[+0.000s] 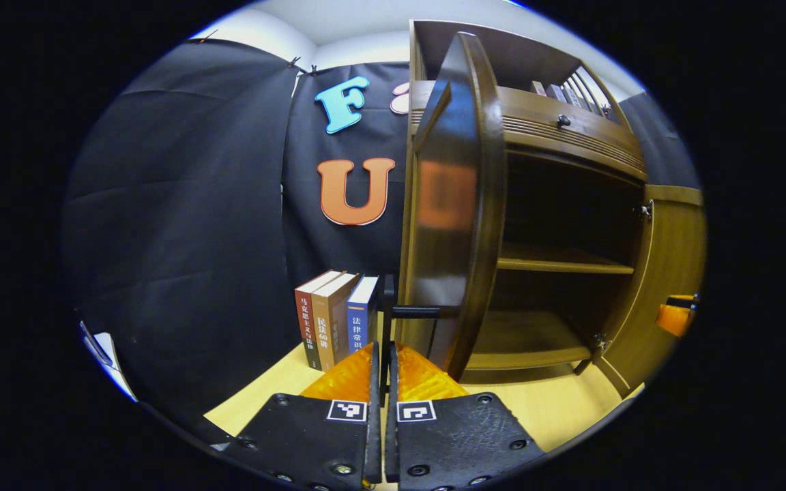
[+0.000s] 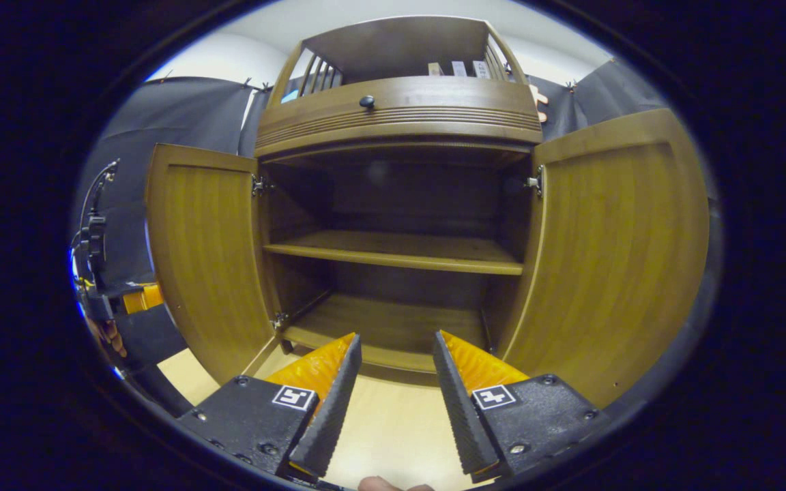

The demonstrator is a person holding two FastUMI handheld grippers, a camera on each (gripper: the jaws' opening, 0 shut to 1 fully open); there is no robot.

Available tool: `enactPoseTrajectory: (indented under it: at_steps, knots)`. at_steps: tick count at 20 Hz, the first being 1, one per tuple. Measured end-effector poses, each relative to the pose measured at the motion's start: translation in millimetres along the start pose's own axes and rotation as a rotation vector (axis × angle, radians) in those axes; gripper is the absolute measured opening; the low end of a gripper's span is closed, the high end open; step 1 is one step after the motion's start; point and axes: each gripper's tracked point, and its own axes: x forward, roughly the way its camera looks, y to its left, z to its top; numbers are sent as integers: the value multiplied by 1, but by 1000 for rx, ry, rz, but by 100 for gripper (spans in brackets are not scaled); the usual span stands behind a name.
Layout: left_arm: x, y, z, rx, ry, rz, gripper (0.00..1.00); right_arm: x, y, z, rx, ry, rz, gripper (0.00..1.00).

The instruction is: Open the right door of the double-door shoe cabinet with the right hand, and open the left door with the left hand.

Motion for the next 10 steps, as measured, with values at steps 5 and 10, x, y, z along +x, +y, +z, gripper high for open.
enactPoseTrajectory:
  at_steps: [5,10]
  knots:
    - [-10,27,5,-9,1,62,0,3,3,7,-1,0,-9,71]
    - [-41,57,51,42,-109,174,0,-1,-7,36,24,-66,-52,80]
